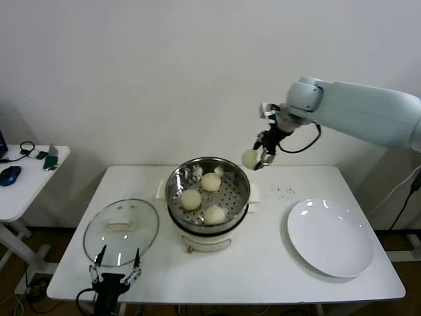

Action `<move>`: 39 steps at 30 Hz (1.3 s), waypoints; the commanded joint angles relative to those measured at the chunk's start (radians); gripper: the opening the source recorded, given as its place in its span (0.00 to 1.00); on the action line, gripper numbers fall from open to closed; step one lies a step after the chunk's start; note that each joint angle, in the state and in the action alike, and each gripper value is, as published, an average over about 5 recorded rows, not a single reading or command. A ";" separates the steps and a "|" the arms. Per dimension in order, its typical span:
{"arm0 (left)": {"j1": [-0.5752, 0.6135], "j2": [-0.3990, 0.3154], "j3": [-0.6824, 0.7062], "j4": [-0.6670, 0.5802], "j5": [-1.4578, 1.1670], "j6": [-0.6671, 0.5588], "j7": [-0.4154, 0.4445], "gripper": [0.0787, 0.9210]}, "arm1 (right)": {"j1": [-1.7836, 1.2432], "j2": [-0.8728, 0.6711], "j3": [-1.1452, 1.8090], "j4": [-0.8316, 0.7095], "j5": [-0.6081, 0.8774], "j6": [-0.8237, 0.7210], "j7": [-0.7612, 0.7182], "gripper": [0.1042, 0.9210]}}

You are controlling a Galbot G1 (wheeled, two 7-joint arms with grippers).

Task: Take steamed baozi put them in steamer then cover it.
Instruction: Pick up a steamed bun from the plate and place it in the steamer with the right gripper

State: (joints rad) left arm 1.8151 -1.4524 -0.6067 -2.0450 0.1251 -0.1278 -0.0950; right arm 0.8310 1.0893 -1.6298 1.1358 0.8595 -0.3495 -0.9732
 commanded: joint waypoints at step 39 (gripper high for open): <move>-0.025 0.025 0.007 -0.004 -0.018 0.022 0.004 0.88 | -0.116 0.192 -0.076 -0.030 0.003 -0.062 0.058 0.88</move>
State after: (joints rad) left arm 1.7909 -1.4280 -0.6011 -2.0470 0.1057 -0.1084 -0.0917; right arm 0.6955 1.2945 -1.7217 1.1063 0.8531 -0.4126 -0.8998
